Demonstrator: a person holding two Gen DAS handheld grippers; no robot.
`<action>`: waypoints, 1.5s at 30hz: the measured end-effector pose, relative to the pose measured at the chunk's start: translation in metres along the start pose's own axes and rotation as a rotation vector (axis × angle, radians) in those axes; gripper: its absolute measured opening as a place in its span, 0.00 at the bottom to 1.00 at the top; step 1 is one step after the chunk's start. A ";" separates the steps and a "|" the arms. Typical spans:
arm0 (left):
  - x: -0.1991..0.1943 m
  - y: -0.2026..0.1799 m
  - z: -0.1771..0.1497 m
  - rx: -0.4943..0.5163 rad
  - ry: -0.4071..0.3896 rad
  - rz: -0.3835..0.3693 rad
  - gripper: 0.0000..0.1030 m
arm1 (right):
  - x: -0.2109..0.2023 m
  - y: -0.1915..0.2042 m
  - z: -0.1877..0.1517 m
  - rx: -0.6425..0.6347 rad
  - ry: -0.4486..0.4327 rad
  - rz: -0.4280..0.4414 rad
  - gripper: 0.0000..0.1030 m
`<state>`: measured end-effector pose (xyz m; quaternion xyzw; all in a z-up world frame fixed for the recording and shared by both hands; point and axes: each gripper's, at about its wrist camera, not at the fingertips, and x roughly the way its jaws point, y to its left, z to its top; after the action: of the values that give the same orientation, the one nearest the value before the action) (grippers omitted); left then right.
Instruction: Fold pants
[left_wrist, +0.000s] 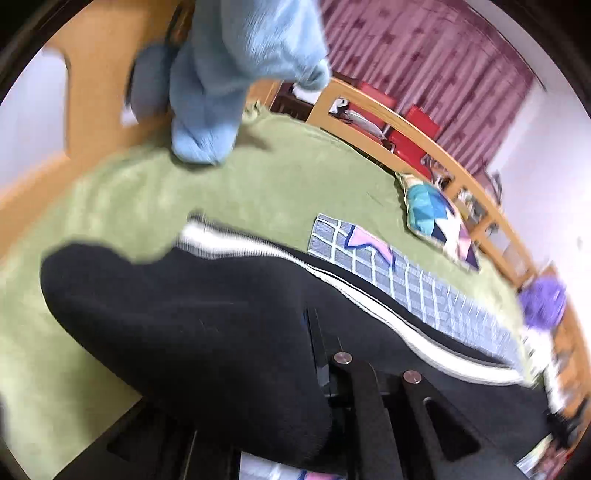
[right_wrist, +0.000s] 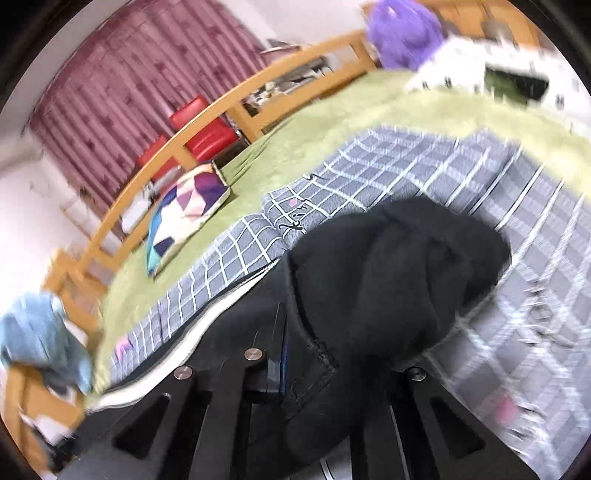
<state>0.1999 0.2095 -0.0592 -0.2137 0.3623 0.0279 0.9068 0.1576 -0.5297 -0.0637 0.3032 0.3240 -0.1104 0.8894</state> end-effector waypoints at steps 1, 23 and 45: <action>-0.014 0.006 -0.006 -0.001 0.005 0.001 0.11 | -0.020 0.003 -0.007 -0.039 0.007 -0.005 0.09; -0.051 0.054 -0.134 0.009 0.189 0.181 0.72 | -0.050 -0.131 -0.112 0.185 0.117 -0.029 0.87; -0.089 0.075 -0.095 0.075 0.056 0.104 0.72 | -0.117 -0.108 -0.088 -0.184 0.093 -0.371 0.58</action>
<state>0.0581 0.2477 -0.0884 -0.1610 0.3989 0.0554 0.9010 -0.0191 -0.5621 -0.0923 0.1608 0.4236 -0.2281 0.8618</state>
